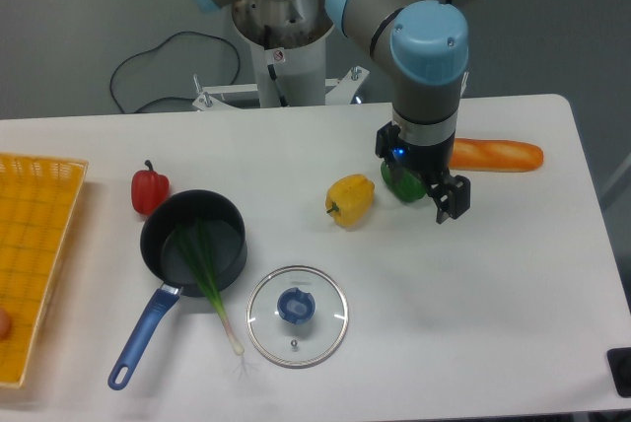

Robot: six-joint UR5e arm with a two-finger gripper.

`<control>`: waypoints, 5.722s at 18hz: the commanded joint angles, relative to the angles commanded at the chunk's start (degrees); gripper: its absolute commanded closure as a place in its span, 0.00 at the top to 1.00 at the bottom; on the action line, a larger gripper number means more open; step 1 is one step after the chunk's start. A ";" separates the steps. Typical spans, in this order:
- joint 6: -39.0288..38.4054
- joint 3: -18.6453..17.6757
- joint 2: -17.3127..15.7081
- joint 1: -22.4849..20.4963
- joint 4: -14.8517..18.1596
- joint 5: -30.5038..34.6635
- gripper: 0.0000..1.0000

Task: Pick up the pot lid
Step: 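Move the gripper away from the green pepper toward the glass lid, then lower the gripper over the blue knob of the glass lid, then close the gripper on the blue knob of the glass lid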

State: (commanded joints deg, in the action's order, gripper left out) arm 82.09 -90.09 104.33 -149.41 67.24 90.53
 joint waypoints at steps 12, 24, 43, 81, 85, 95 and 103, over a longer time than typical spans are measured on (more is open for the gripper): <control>-3.69 -5.36 -0.88 1.67 -0.88 -0.09 1.00; -24.07 -2.47 6.23 6.94 -2.64 -0.09 1.00; -28.56 3.34 16.26 15.12 -6.50 -0.09 1.00; -31.73 5.01 20.21 16.70 -7.21 -3.16 1.00; -31.73 4.92 20.30 16.70 -7.21 -3.16 1.00; -31.73 4.74 20.74 16.70 -7.21 -3.08 1.00; -31.91 4.92 20.48 16.61 -7.12 -3.16 0.56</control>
State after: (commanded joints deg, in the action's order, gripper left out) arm 50.18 -85.17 124.80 -132.80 60.12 87.36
